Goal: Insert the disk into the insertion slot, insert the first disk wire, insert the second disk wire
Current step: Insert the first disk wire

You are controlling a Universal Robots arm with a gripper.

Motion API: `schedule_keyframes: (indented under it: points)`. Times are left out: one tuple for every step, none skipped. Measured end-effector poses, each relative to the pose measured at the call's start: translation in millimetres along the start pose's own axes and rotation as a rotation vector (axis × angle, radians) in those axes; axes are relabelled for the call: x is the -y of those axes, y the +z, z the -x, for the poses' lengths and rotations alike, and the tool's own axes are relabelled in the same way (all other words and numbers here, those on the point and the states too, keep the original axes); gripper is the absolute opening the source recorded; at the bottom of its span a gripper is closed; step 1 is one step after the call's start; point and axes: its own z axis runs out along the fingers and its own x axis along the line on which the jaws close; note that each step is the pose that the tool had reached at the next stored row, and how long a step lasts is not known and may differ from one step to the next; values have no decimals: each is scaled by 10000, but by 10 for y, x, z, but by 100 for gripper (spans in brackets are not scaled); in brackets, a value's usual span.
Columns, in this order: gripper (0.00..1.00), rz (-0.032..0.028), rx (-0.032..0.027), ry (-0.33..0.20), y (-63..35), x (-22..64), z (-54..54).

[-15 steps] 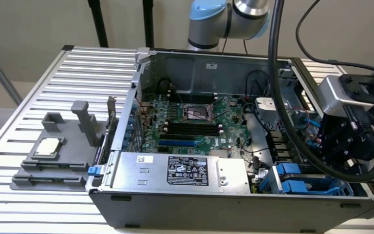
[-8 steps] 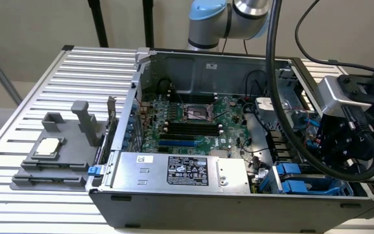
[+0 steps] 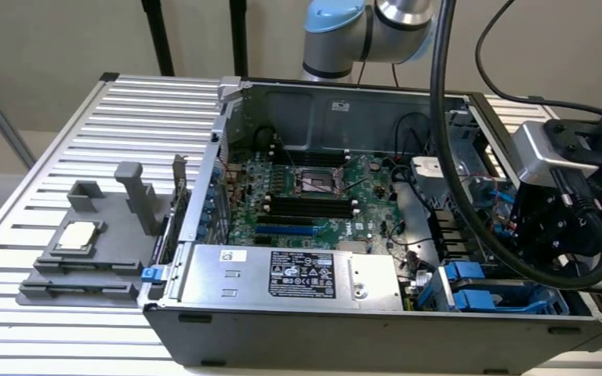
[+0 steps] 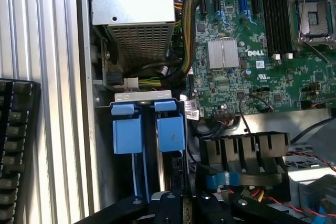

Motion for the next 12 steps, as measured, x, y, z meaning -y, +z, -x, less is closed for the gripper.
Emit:
schedule_keyframes:
  points:
    - [16, 0, -1, 0, 0, 2, 0]
    - [16, -2, -4, 0, 0, 2, 0]
    - [16, -2, -6, 0, 1, 2, 0]
    - [16, -2, -8, 0, 1, 3, 0]
    - [16, -1, -7, 0, 1, 3, 0]
    - [16, -2, -6, -1, 2, 3, 0]
    - [16, -2, -6, 0, 3, 3, 0]
    - [16, -2, -6, -1, 3, 3, 0]
    - [16, -2, -6, -1, 3, 3, 0]
    - [16, -2, -5, -1, 3, 3, 0]
    - [18, -5, 7, -3, 7, 4, 1]
    - [18, -1, 3, -3, 6, 4, 0]
